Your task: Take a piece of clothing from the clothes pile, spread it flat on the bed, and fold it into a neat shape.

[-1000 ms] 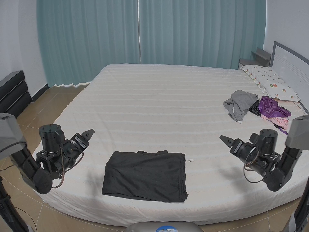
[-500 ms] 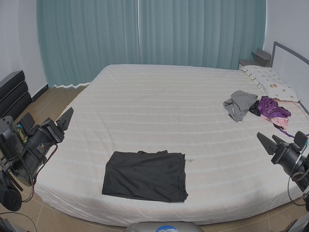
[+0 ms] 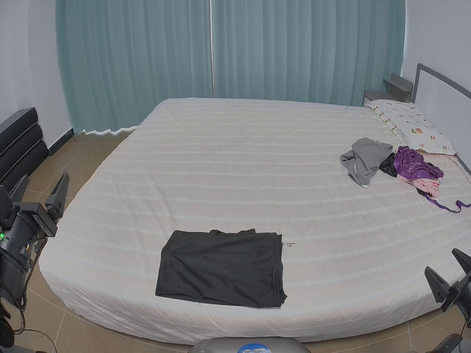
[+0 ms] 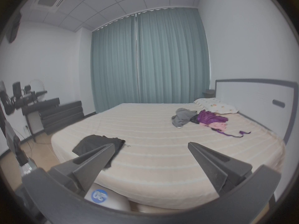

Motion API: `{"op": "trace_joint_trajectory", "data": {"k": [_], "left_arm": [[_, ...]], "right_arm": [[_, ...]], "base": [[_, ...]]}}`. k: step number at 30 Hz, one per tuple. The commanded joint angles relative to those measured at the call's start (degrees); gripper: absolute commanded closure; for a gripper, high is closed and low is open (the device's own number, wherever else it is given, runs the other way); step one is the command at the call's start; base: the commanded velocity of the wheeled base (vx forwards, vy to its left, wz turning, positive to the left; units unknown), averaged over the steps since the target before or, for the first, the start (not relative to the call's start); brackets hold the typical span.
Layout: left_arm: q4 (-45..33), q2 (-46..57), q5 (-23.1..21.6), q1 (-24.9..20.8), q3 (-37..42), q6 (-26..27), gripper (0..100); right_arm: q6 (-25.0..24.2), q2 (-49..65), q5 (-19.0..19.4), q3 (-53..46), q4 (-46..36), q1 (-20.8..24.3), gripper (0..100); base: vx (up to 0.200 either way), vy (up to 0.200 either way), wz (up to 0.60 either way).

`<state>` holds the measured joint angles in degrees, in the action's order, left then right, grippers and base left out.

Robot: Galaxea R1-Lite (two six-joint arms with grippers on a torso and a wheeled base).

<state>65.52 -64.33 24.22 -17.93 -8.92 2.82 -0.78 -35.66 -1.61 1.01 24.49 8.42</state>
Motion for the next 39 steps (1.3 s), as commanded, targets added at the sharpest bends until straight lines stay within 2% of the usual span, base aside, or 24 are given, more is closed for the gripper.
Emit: {"op": "trace_joint_trajectory", "data": {"k": [1,6,7,8,11,12,14,16,18,20,25,27,31,36,38,39], "left_arm": [[-7.2,13.9,3.6,0.2,2.5,5.9,0],[-19.7,23.4,3.5,0.5,2.7,5.9,0],[-19.7,23.4,3.5,0.5,2.7,5.9,0],[-25.4,28.1,3.5,0.7,2.2,5.9,0],[-31.9,34.1,2.9,3.3,1.5,6.0,0],[-31.9,34.1,2.9,3.3,1.5,6.0,0],[-33.7,38.6,2.8,8.6,1.5,6.1,0],[-33.7,40.2,2.8,10.8,1.5,6.1,0],[-33.8,44.4,2.2,14.5,1.5,6.1,0],[-33.8,46.9,1.6,16.4,1.5,6.1,0],[-35.6,54.5,0.3,20.4,1.6,6.1,0],[-36.3,57.1,-1.8,21.0,1.6,6.0,0],[-36.9,59.9,-9.4,20.9,3.3,4.8,0],[-37.7,63.0,-13.6,18.5,6.8,5.4,0],[-40.8,64.3,-21.1,18.0,8.9,6.0,0],[-41.1,64.3,-22.0,18.0,8.9,5.4,0]], "right_arm": [[8.3,22.7,2.8,2.7,-13.1,-9.5,0],[9.9,34.4,2.6,7.2,-23.8,-8.9,0],[9.9,34.4,2.6,7.2,-23.8,-8.9,0],[11.4,35.7,2.7,8.0,-25.7,-8.5,0],[11.3,35.7,2.6,8.7,-23.3,-8.4,0],[11.3,35.7,2.6,8.7,-23.3,-8.4,0],[11.7,35.7,3.3,7.1,-20.4,-8.4,0],[12.0,35.7,3.3,5.9,-19.3,-8.5,0],[13.5,35.7,3.4,2.5,-14.8,-8.4,0],[14.3,35.7,3.4,-0.4,-11.1,-8.4,0],[15.0,35.7,4.2,-1.0,-10.3,-8.4,0],[15.1,35.7,4.5,-1.0,-11.2,-8.4,0],[14.8,35.7,4.2,-1.0,-14.4,-8.5,0],[14.8,35.7,4.2,-1.0,-16.9,-8.4,0],[13.8,35.7,4.4,-0.9,-20.6,-8.4,0],[13.3,35.7,4.5,-0.9,-20.2,-8.4,0]], "base": [[0.000,0.000,0.00],[0.000,0.000,0.00],[0.000,0.000,0.00],[0.000,0.000,0.00],[0.000,0.000,0.00],[0.000,0.000,0.00],[0.000,0.000,0.00],[0.000,0.000,0.00],[0.000,0.000,0.00],[0.000,0.000,0.00],[0.000,0.000,0.00],[0.000,0.000,0.00],[0.000,0.000,0.00],[0.000,0.000,0.00],[0.000,0.000,0.00],[0.000,0.000,0.00]]}}
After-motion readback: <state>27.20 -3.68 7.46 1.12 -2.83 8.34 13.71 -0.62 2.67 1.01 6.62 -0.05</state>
